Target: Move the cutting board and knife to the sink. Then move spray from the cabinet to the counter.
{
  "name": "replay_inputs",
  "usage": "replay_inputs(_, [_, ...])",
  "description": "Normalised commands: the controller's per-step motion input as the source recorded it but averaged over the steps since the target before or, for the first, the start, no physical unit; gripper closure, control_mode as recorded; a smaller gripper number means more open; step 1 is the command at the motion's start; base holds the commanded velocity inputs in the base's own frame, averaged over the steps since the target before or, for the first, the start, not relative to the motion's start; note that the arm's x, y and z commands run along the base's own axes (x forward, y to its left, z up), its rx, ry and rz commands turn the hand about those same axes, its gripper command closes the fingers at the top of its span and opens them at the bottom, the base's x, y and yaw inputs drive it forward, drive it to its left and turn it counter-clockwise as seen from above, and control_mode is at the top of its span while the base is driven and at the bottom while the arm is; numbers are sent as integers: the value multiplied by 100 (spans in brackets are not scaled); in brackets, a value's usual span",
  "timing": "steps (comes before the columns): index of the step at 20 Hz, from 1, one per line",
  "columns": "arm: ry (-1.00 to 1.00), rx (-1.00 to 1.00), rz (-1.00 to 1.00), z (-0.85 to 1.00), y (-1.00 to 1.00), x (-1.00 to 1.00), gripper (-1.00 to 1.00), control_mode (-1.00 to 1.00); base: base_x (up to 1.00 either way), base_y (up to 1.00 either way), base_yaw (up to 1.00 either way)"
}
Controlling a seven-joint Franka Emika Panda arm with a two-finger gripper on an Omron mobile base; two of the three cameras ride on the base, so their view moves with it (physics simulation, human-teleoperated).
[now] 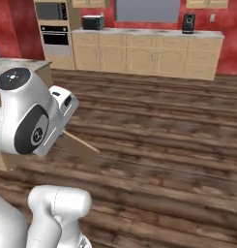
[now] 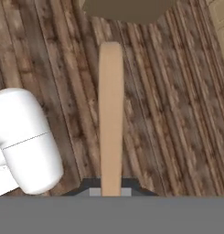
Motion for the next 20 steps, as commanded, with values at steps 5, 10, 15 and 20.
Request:
replay_inputs(5, [0, 0, 0, 0, 0, 0, 100, 100, 91, 5, 31])
replay_inputs(10, [0, 0, 0, 0, 0, 0, 100, 100, 100, 0, 4])
replay_inputs(15, [0, 0, 0, 0, 0, 0, 100, 100, 99, -3, 0])
replay_inputs(20, [0, 0, 0, 0, 0, 0, 100, 100, 62, 2, 2])
